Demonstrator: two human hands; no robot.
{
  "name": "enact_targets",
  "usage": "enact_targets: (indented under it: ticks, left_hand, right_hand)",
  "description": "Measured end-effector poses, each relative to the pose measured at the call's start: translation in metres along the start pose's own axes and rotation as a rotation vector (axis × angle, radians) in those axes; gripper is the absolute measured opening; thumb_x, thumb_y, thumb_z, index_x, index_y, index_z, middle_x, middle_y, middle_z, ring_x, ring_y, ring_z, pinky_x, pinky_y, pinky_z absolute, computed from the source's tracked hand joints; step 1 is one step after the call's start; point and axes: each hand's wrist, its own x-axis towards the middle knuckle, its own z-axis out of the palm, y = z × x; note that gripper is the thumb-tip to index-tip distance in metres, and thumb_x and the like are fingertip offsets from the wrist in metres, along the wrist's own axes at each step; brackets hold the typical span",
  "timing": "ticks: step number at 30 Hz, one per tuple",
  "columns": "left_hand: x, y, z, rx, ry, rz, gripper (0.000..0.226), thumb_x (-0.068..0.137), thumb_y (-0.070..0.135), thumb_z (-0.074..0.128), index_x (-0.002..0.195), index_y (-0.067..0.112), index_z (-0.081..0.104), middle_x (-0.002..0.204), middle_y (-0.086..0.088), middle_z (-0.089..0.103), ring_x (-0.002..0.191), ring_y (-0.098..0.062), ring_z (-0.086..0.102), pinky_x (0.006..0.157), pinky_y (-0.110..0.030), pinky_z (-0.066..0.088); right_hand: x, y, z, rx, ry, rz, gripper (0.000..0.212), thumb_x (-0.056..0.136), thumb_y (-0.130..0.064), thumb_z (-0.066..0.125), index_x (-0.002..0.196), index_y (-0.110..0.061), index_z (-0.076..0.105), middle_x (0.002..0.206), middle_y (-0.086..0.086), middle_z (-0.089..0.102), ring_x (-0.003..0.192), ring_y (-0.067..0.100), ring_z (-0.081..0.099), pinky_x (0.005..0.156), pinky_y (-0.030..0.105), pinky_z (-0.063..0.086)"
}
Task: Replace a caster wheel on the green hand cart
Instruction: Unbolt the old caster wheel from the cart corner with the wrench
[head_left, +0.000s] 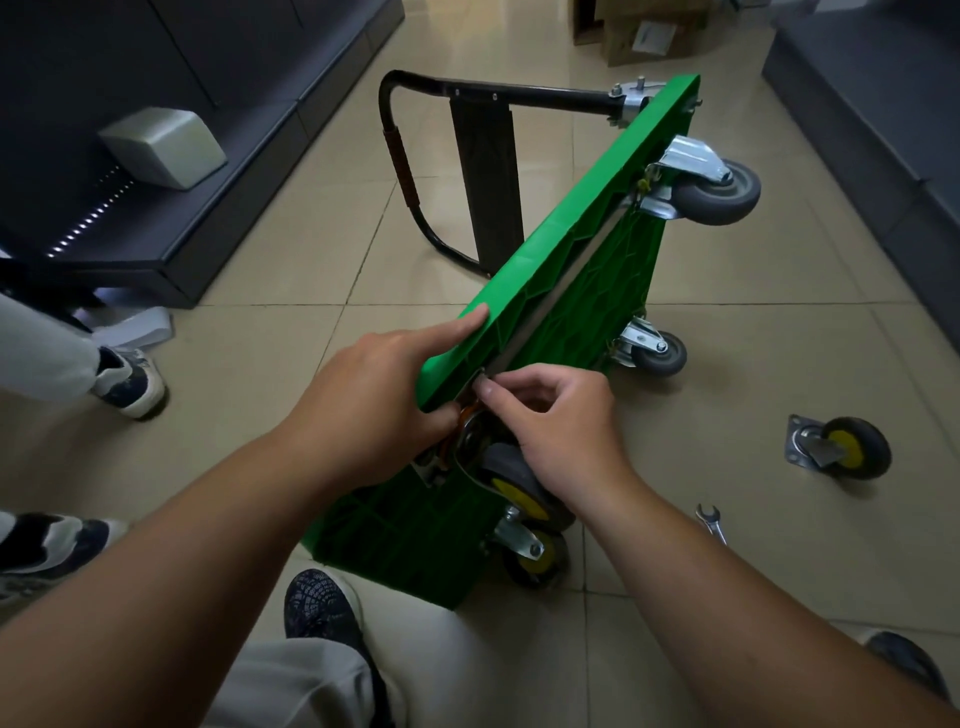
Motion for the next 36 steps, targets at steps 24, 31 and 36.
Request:
enact_targets:
  ticks: [24, 31, 36]
  left_hand:
    - [0.004, 0.009, 0.003, 0.010, 0.072, -0.042, 0.071, 0.090, 0.043, 0.071, 0.148, 0.062, 0.037, 0.070, 0.012, 0.048, 0.054, -0.006, 0.036, 0.053, -0.023, 0.027]
    - [0.003, 0.007, 0.004, 0.008, 0.091, -0.038, 0.072, 0.088, 0.044, 0.073, 0.148, 0.062, 0.038, 0.078, 0.009, 0.056, 0.054, -0.005, 0.039, 0.051, -0.022, 0.028]
    - [0.004, 0.008, 0.005, 0.021, 0.103, -0.040, 0.072, 0.086, 0.046, 0.072, 0.148, 0.061, 0.039, 0.073, 0.011, 0.049, 0.053, -0.004, 0.038, 0.051, -0.020, 0.027]
  right_hand:
    - [0.002, -0.003, 0.003, 0.029, 0.036, -0.090, 0.018, 0.078, -0.024, 0.088, 0.089, -0.026, 0.073, 0.084, -0.006, 0.076, 0.074, 0.010, 0.072, 0.067, 0.022, 0.058]
    - [0.000, 0.000, 0.000, -0.067, 0.062, -0.023, 0.017, 0.087, -0.041, 0.080, 0.081, -0.025, 0.078, 0.074, -0.011, 0.076, 0.070, 0.004, 0.072, 0.063, 0.024, 0.057]
    - [0.001, -0.002, -0.002, -0.002, 0.019, -0.045, 0.011, 0.082, -0.029, 0.087, 0.085, -0.024, 0.077, 0.078, -0.007, 0.077, 0.073, 0.009, 0.074, 0.068, 0.027, 0.061]
